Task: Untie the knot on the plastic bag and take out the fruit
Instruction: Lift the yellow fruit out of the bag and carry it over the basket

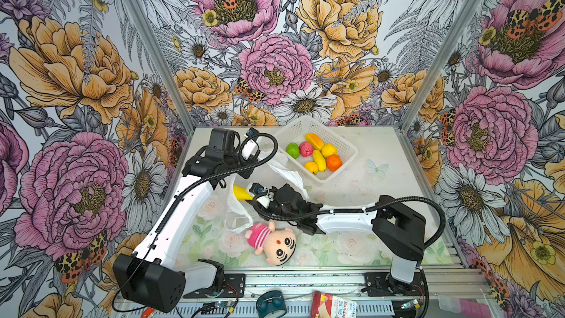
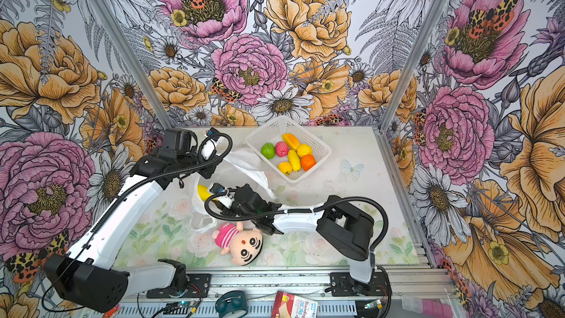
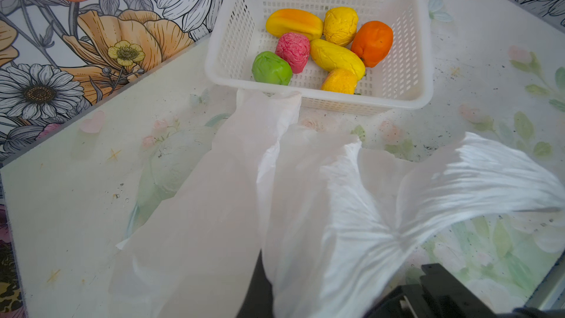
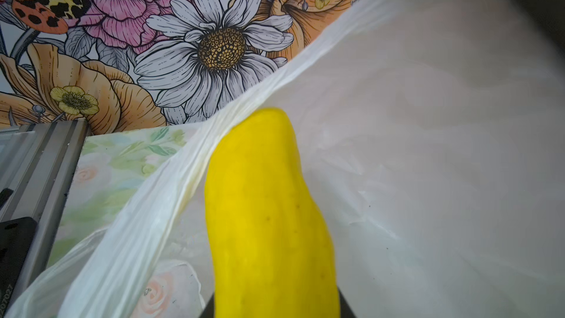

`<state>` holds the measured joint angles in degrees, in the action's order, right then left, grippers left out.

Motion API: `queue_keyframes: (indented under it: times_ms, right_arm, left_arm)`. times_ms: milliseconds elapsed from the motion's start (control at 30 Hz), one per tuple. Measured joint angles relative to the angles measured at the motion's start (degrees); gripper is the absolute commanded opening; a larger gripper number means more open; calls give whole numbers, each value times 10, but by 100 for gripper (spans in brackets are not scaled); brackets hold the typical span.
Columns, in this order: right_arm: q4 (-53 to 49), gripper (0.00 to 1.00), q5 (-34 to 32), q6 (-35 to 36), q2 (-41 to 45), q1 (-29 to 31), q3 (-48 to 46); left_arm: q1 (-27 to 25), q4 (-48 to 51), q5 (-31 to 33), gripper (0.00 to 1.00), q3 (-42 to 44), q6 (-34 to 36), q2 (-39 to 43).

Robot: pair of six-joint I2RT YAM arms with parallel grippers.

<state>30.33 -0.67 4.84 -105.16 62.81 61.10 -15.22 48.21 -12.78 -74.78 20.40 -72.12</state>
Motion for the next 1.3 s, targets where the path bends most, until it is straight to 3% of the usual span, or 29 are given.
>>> queue_keyframes:
  times_ms: [200,433,567,733,867,1000,1133,1300]
  right_arm:
    - [61,26,-52,58,68,0,-86]
    - [202,21,-166,130,164,10,-210]
    - [301,17,-233,148,206,7,-269]
    - [361,9,-330,143,216,-25,-273]
    - [373,17,-430,95,215,-81,-268]
    - [319,16,-460,9,229,-142,-268]
    - [196,16,-419,-116,261,-228,-252]
    - [45,14,-320,-247,255,-336,-185]
  left_arm:
    - [2,0,4,0,0,-6,0]
    - [5,0,4,0,0,-6,0]
    - [5,0,4,0,0,-6,0]
    - [5,0,4,0,0,-6,-1]
    - [5,0,4,0,0,-8,-3]
    - [5,0,4,0,0,-10,-4]
    - [5,0,4,0,0,-10,-4]
    - [5,0,4,0,0,-10,-4]
